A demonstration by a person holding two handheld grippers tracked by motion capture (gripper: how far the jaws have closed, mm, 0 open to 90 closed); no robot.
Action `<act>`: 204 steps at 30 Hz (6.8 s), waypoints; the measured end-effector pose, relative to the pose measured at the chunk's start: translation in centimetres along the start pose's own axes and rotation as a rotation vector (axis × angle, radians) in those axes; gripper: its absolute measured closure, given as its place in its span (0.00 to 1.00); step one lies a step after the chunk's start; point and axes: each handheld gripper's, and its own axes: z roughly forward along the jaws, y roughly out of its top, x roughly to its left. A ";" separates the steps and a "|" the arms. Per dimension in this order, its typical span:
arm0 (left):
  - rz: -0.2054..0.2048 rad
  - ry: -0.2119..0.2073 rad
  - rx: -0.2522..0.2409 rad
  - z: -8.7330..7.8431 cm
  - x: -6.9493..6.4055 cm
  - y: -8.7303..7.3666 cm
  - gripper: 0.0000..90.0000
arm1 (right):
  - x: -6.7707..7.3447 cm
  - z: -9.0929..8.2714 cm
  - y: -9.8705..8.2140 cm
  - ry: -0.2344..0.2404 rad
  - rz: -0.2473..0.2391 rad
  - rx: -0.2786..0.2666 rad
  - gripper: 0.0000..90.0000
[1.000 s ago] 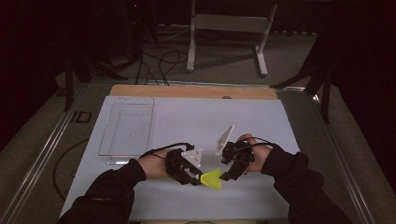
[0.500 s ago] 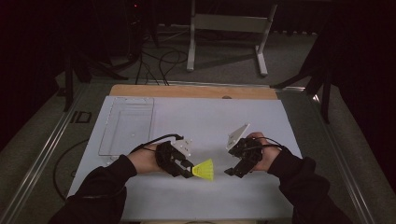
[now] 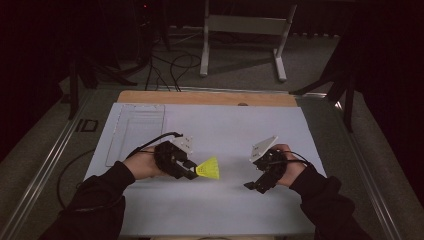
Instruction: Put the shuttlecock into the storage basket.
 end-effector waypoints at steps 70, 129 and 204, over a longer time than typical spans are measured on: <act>-0.658 0.493 -0.131 -14.0 2.1 -14.3 0.73 | 0.9 0.8 -11.1 -0.171 0.298 -0.388 0.15; -0.717 0.461 0.142 -8.7 4.3 -15.8 0.73 | 1.2 1.7 -11.6 -0.108 0.273 -0.424 0.13; -0.332 0.378 -0.166 -5.2 2.2 -4.8 0.00 | 1.2 1.7 -11.8 -0.098 0.283 -0.422 0.13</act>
